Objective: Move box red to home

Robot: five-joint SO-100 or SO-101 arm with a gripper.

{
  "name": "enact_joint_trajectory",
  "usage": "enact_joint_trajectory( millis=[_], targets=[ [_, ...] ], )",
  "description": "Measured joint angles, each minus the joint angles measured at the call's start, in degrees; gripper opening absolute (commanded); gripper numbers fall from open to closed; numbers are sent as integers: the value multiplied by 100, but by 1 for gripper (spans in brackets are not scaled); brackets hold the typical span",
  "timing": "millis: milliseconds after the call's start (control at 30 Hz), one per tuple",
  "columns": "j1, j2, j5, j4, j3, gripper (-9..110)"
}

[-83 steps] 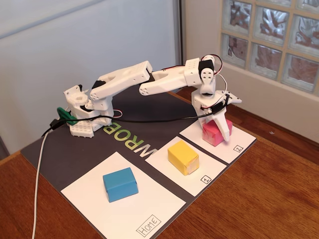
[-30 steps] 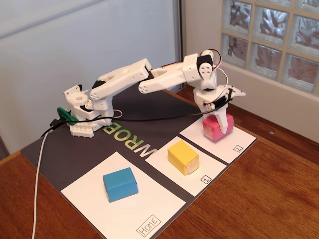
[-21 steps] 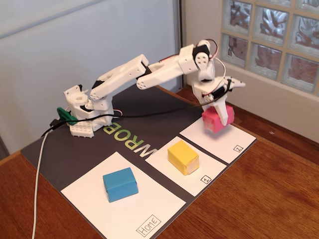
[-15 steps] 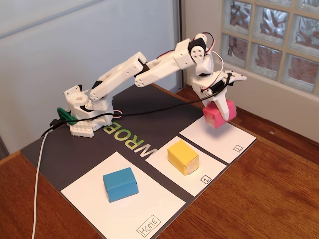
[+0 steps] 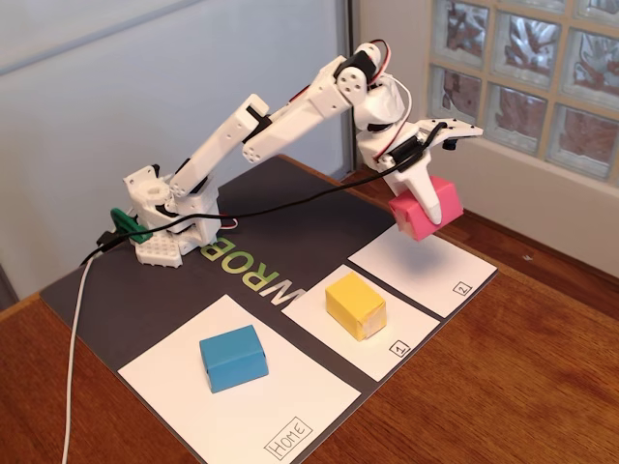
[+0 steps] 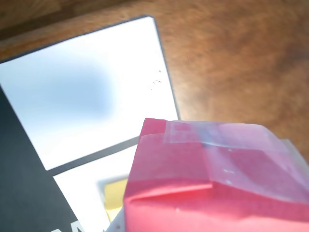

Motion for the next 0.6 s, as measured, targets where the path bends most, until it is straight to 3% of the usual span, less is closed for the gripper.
enact_joint_trajectory(
  millis=[300,600],
  targets=[
    [650,536,123,35,79,-1],
    [1020,1740,0,35,1564,-1]
  ],
)
